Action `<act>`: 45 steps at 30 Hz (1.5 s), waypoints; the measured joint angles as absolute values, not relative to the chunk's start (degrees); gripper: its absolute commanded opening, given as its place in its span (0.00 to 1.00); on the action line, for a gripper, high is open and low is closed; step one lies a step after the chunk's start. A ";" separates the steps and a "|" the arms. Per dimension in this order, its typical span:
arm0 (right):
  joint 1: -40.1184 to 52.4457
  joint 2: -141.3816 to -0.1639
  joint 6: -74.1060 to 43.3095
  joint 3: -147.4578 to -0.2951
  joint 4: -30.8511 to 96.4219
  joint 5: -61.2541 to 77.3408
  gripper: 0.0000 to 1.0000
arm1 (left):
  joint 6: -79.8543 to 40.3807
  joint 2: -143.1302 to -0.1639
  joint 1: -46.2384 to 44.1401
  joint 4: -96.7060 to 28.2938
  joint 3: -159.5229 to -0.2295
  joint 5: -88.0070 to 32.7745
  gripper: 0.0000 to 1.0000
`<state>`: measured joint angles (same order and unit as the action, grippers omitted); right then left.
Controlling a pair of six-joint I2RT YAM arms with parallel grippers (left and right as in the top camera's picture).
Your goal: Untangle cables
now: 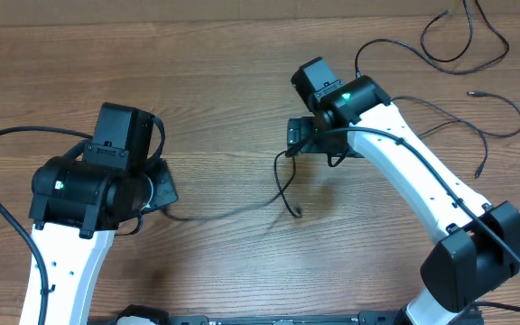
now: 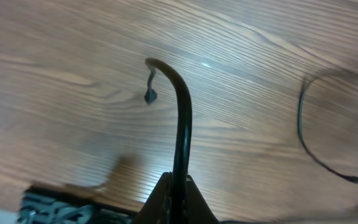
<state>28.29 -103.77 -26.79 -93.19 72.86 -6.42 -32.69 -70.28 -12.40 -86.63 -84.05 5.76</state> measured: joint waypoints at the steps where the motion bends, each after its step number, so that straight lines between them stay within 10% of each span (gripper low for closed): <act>1: 27.68 -103.77 -26.79 -93.19 73.12 -6.46 1.00 | -33.19 -70.28 -12.40 -86.65 -84.05 6.85 0.04; 45: 25.23 -103.77 -22.41 -93.19 79.31 4.71 1.00 | -29.80 -77.12 -12.40 -93.08 -84.05 -6.90 0.04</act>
<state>25.23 -103.77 -22.41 -93.19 79.31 4.71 -29.80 -77.12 -12.40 -93.08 -84.05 -6.90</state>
